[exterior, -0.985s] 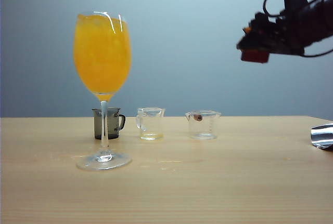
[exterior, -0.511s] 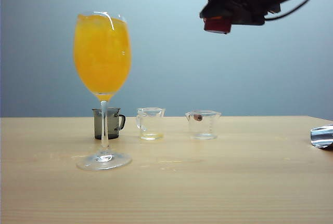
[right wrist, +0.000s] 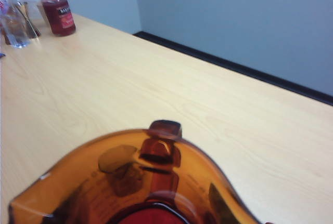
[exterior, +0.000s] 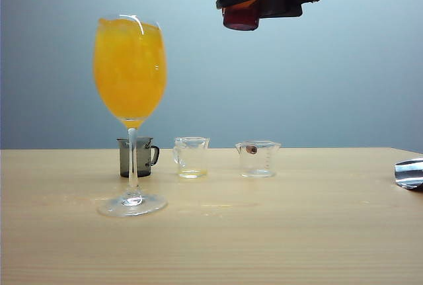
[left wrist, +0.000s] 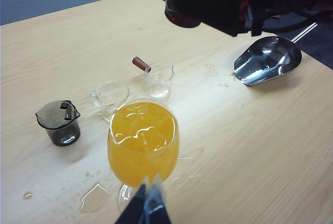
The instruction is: Pick up the fourth measuring cup from the left, pour the grenadine inside into the goblet, and finally put the measuring cup back in its original place.
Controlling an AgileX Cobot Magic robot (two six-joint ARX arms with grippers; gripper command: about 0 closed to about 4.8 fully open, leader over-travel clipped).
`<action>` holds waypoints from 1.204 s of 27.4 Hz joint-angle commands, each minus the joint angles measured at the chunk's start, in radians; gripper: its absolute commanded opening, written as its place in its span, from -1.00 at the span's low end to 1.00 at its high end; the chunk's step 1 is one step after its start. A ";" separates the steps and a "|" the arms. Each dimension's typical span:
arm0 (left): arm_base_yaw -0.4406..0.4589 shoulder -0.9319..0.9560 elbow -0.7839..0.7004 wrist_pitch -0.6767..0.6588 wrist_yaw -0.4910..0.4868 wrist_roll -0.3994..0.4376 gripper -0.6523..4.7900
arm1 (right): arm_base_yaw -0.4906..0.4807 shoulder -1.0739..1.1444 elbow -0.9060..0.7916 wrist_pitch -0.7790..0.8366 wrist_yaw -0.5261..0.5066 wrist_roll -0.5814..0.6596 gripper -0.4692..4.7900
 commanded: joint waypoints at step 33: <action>0.000 -0.002 0.003 0.018 0.006 0.000 -0.78 | 0.191 0.101 0.187 -0.166 0.063 -0.190 -0.65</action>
